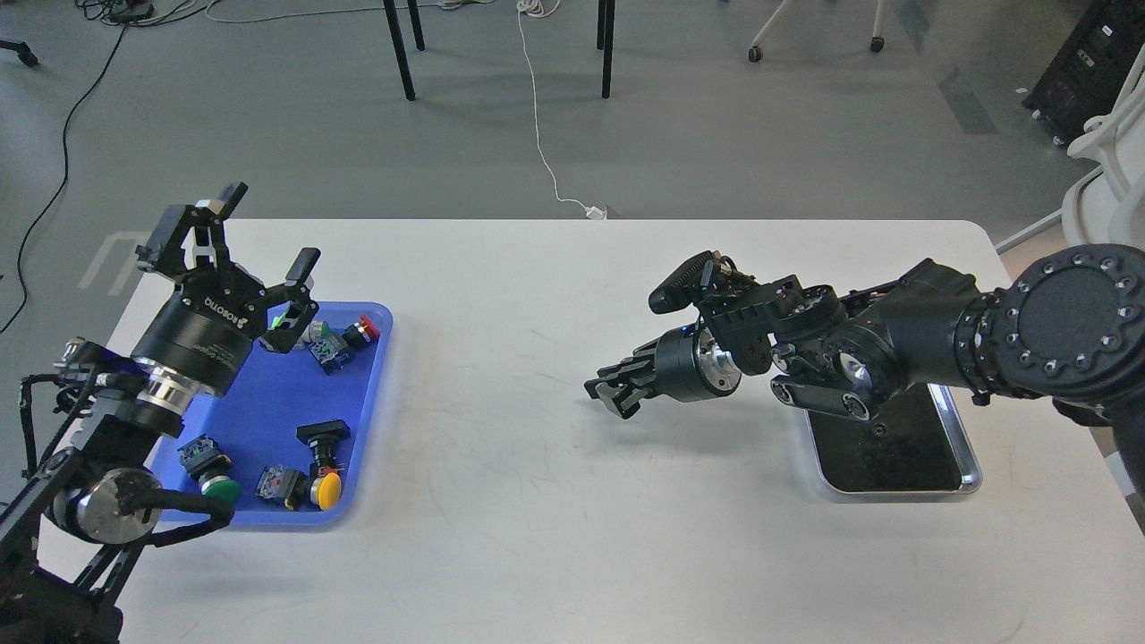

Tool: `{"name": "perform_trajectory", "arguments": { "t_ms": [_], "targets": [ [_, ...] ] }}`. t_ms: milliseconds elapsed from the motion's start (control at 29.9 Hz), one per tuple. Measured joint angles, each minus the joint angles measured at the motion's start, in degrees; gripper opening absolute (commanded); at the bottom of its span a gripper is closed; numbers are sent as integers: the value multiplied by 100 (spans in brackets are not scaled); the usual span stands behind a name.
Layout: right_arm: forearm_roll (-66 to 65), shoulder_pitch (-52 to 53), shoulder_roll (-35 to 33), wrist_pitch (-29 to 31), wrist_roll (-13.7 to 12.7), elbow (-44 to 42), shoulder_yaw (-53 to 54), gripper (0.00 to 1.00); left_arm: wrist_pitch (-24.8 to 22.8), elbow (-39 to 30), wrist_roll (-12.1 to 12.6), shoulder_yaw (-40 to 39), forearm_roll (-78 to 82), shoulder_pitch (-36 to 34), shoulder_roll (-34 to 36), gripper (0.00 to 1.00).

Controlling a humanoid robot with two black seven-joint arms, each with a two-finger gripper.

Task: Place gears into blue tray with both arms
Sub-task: 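Carry the black part to the table center and open the right gripper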

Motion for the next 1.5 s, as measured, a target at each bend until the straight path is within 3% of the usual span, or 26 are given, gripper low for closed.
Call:
{"name": "perform_trajectory", "arguments": {
  "t_ms": [769,1069,1303,1504],
  "targets": [
    [13,-200,-1,-195,0,20,-151,28,0,-10,0,2,0,58,7,98],
    [28,-202,-1,-279,0,15,-143,77,-10,-11,0,-3,0,69,7,98],
    [255,-201,-1,-358,0,16,-77,93,-16,-11,0,-3,0,65,17,98],
    [450,-115,-5,-348,0,49,449,94,-18,-11,0,1,0,49,196,98]
  ]
}}
